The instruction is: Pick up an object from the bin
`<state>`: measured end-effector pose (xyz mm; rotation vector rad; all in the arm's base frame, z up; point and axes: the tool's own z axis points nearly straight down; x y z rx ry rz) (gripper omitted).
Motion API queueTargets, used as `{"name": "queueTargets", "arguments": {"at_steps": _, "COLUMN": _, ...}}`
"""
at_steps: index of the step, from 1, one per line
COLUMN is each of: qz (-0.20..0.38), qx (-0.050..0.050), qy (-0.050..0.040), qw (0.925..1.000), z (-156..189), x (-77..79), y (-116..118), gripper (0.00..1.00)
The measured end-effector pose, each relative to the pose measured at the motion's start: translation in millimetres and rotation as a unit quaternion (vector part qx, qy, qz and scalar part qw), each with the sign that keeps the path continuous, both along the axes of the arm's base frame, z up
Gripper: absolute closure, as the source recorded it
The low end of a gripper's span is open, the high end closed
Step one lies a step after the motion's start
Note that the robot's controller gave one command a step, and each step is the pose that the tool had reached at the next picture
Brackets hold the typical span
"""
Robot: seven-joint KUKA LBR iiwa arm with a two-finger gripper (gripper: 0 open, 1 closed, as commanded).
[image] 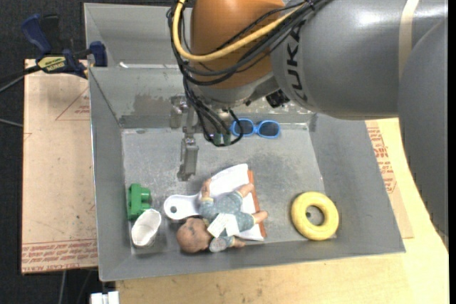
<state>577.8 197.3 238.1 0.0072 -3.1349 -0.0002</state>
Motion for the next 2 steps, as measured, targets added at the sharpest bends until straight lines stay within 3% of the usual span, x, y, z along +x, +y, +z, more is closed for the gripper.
{"name": "queueTargets", "arguments": {"at_steps": 1, "qz": -0.002, "qx": 0.001, "qy": -0.0038, "qw": 1.0, "z": 4.8, "x": 1.6, "y": -1.1, "gripper": 0.0}}
{"name": "queueTargets", "arguments": {"at_steps": 2, "qz": 0.019, "qx": 0.002, "qy": -0.0058, "qw": 0.9998, "z": -23.1, "x": -9.5, "y": -17.9, "gripper": 0.0}}
